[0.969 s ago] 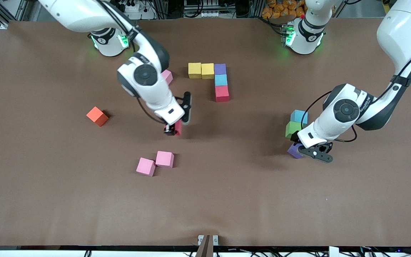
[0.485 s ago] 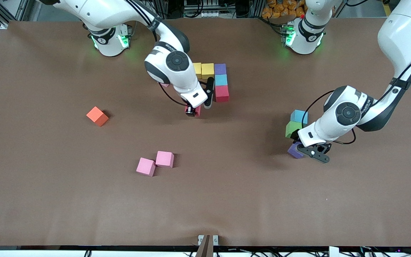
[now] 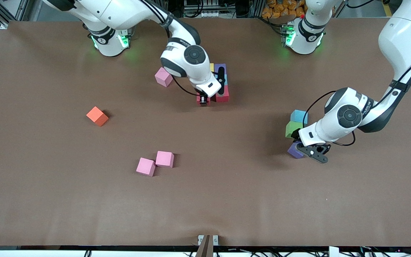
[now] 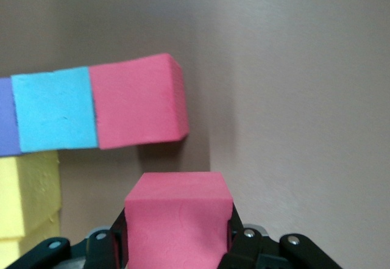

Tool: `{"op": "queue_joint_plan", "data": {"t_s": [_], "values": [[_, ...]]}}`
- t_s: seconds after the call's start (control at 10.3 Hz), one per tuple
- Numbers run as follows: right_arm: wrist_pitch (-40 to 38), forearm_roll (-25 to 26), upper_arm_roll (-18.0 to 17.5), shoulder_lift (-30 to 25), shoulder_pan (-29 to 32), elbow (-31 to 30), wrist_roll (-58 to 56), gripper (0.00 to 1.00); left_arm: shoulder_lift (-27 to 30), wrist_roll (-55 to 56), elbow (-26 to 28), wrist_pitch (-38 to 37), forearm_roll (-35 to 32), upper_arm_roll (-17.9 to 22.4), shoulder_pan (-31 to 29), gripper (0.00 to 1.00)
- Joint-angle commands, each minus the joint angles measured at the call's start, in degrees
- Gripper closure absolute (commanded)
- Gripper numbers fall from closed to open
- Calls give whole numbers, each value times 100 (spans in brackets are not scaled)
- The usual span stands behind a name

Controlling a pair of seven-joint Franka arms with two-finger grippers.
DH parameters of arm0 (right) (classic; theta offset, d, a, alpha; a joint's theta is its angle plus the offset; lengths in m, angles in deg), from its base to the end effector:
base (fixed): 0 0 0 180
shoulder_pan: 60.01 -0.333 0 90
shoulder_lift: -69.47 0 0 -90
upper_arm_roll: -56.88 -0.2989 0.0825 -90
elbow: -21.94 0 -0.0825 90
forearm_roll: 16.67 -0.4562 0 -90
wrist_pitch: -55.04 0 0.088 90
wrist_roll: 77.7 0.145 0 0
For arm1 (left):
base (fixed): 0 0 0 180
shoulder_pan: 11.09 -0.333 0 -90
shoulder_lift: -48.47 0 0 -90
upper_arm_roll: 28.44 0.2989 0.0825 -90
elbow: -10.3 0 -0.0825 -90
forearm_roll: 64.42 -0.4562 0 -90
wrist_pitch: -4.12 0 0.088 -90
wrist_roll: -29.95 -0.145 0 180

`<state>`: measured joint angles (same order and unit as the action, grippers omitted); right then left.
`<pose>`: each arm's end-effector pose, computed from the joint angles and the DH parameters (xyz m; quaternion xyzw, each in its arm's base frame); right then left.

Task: Form number 2 with 11 blocks

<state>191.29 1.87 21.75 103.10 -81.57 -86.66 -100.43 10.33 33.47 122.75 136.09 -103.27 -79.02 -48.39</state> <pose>0.3736 0.5625 0.1395 -0.7178 -0.6944 0.0017 0.0515 0.6348 -0.1437 0.1367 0.9633 -0.2685 0.0022 0.0058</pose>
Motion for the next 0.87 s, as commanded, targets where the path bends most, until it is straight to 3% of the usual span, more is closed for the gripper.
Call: {"op": "queue_joint_plan", "data": {"t_s": [0.0,0.29,0.78], "values": [[130,289,68,151,-111,23,321,69,-79,-184,-4,-31,123,-48,-22,0],[252,693,68,327,-164,23,787,69,-150,-237,5,-31,123,-48,13,0],[271,703,68,328,-242,14,796,69,-229,-264,5,-31,27,-31,30,0]]}}
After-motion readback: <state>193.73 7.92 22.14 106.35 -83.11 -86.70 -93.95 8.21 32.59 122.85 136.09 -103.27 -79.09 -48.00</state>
